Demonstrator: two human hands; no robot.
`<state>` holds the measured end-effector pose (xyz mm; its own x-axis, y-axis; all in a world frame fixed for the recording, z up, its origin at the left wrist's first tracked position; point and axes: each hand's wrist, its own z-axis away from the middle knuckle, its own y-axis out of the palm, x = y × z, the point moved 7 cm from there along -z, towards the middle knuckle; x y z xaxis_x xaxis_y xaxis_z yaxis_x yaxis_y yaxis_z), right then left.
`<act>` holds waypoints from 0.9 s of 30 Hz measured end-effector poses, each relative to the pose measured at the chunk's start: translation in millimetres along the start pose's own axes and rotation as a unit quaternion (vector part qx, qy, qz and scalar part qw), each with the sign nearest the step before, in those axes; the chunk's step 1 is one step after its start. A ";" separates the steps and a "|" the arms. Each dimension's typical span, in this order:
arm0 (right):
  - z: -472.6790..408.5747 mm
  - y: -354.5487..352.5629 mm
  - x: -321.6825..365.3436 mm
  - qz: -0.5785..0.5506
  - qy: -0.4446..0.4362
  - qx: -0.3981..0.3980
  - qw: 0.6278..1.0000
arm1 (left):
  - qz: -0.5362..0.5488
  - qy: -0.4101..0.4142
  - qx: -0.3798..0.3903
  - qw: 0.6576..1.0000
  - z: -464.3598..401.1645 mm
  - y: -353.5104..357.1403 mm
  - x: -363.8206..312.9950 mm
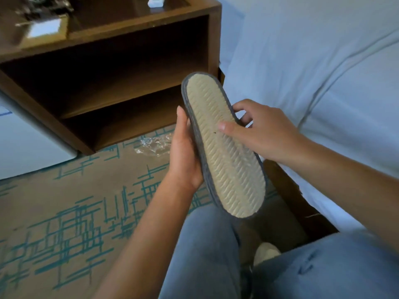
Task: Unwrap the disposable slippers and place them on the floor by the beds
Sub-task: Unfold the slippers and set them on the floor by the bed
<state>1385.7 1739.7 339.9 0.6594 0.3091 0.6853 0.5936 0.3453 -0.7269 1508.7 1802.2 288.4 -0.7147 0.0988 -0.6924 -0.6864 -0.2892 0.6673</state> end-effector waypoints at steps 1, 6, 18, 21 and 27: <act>5.1 -1.5 2.1 0.005 0.001 0.006 1.000 | 0.017 -0.010 0.001 1.000 4.6 -2.1 5.5; 14.8 29.0 -4.6 -0.088 0.070 0.201 0.973 | 0.007 -0.015 -0.095 0.995 17.2 -43.0 33.0; -5.4 20.6 -38.3 -0.045 0.115 0.032 0.992 | -0.454 0.109 -0.081 0.881 2.3 -17.3 46.4; -5.3 28.7 -42.9 -0.170 0.124 0.030 0.977 | -0.357 0.056 -0.028 0.932 -14.7 -13.7 51.4; -1.7 34.5 -69.6 -0.266 0.104 0.059 0.956 | -0.203 -0.013 0.082 0.976 -38.1 -1.5 72.7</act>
<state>1361.1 1728.5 267.0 0.3628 -0.1179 0.9244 0.8227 0.5064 -0.2583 1462.9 1773.6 226.5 -0.3807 0.1993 -0.9030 -0.9246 -0.0658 0.3752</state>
